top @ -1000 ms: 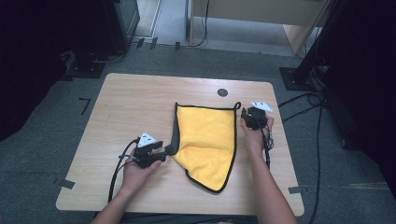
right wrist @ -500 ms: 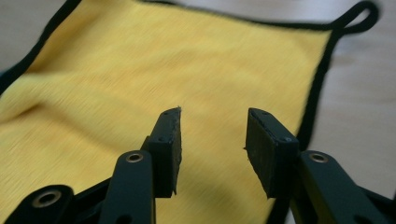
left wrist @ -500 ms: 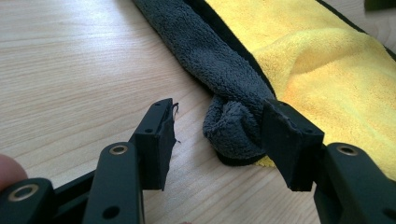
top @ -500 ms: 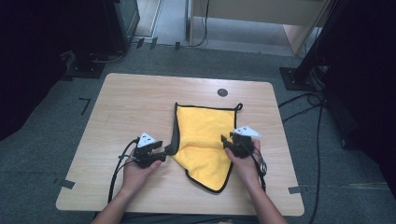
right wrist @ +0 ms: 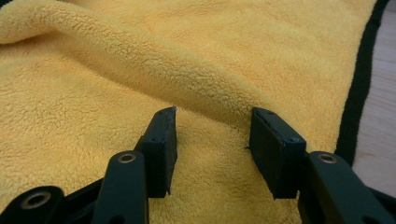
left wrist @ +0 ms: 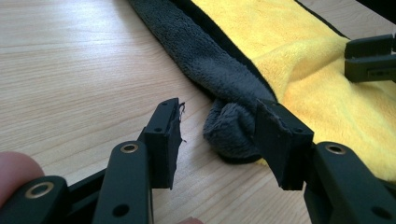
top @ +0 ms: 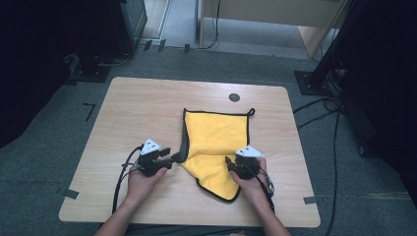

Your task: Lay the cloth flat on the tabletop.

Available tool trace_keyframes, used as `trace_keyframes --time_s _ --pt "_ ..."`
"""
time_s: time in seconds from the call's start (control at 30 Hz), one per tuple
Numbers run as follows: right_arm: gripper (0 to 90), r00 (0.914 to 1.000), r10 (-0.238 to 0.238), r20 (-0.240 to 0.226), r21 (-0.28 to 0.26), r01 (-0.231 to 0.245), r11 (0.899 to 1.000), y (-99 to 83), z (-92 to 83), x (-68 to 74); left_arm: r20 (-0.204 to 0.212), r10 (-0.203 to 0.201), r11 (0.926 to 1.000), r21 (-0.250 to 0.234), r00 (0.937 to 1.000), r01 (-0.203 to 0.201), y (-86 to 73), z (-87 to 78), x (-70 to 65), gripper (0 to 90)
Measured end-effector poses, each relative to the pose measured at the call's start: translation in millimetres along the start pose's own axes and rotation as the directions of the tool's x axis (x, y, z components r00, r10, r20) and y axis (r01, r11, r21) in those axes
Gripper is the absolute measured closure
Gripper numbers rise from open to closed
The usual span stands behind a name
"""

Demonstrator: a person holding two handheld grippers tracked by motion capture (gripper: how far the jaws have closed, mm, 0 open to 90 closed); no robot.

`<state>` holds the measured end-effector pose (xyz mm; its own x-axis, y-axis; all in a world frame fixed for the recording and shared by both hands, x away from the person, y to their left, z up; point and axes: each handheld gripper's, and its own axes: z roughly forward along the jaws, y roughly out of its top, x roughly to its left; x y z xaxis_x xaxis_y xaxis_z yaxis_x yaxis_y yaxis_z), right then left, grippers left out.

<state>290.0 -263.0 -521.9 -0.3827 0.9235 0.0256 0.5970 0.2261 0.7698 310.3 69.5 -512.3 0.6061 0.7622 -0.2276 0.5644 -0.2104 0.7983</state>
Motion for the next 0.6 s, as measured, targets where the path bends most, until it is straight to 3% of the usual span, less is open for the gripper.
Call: trace_keyframes --time_s 0.1,0.2,0.3,0.4,0.47,0.6 --pt "52.3 0.9997 0.018 0.015 -0.001 -0.018 1.000 2.1 2.3 -8.9 0.033 0.020 0.9998 -0.006 0.9993 -0.020 -0.5 -1.5 -3.7 48.9" --pt "51.1 0.9994 0.025 0.024 -0.002 -0.025 1.000 4.0 4.4 -14.8 0.063 0.071 0.9973 0.014 0.9955 -0.072 -1.4 0.0 -9.5 45.5" --pt "50.0 0.9983 0.016 0.057 -0.002 -0.016 1.000 3.3 1.2 -13.4 0.045 0.134 0.9894 0.051 0.9900 -0.136 -3.7 5.9 -17.8 44.4" --pt "48.4 1.0000 -0.005 0.007 -0.039 0.005 0.999 4.3 -14.1 -6.0 0.036 0.167 0.9831 0.071 0.9854 -0.169 -3.9 9.3 -22.4 43.8" --pt "48.5 0.9998 -0.017 -0.004 -0.050 0.017 0.999 5.5 -22.3 -1.6 0.037 0.169 0.9829 0.067 0.9848 -0.172 -2.7 11.2 -23.4 44.0" --pt "48.5 0.9947 0.074 -0.071 0.009 -0.074 0.997 0.5 -21.1 -1.8 0.005 0.199 0.9775 0.070 0.9799 -0.199 0.1 18.1 -29.4 47.2"
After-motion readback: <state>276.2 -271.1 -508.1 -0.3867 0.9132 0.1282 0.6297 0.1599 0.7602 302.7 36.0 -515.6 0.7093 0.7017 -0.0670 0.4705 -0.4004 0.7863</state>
